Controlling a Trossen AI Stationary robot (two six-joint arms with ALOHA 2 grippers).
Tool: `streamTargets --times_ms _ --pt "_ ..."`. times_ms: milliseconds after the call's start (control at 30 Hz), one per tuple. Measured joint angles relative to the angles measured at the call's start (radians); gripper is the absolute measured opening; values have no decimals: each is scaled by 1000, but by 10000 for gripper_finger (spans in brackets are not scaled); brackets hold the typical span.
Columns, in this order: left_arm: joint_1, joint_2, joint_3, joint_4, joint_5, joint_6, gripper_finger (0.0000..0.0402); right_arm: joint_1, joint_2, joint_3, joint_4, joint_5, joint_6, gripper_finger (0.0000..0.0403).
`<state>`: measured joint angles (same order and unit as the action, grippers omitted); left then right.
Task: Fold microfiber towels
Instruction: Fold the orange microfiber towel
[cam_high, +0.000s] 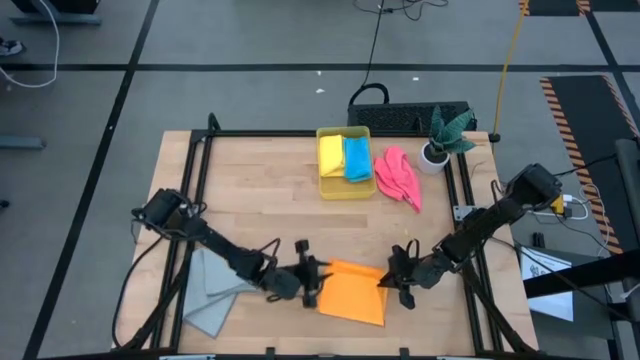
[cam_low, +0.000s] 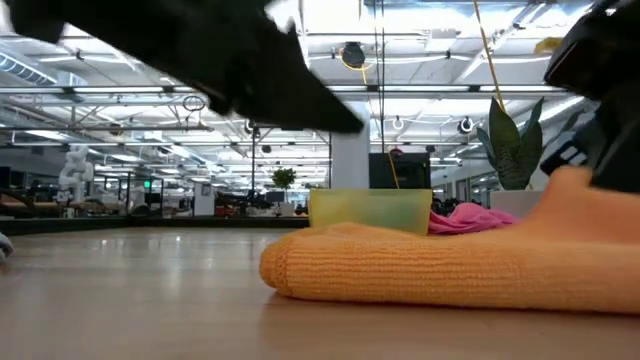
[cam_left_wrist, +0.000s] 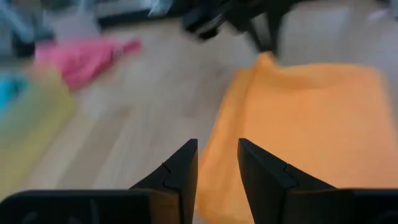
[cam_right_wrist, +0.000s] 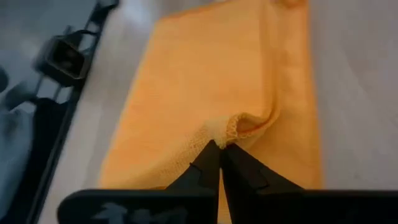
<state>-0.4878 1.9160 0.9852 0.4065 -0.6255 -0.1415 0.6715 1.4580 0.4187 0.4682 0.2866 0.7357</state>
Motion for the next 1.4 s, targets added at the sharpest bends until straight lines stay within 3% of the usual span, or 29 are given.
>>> streamTargets --times_ms 167,367,500,633,733,833,1033,1133,1300,1400 --pt "-29 0 0 117 26 173 115 51 -42 33 7 0 -129 1" --pt "17 0 0 116 239 195 115 115 -99 72 12 14 -384 1" --pt "71 0 0 109 358 233 115 115 -105 72 -120 183 -327 1" --pt "110 0 0 88 359 196 115 95 -101 72 -307 213 -161 1" --pt "130 0 0 81 360 180 115 94 -101 71 -329 213 -134 1" --pt "137 1 0 48 360 179 115 94 -110 74 -279 220 -209 1" --pt "138 1 0 52 361 164 115 94 -131 108 -167 381 -405 1" --pt "138 1 0 51 361 158 115 91 -131 108 -268 478 -324 1" --pt "134 1 0 36 359 148 115 75 -129 107 -552 471 -26 0" --pt "134 1 0 31 359 138 115 76 -129 106 -587 437 19 0"
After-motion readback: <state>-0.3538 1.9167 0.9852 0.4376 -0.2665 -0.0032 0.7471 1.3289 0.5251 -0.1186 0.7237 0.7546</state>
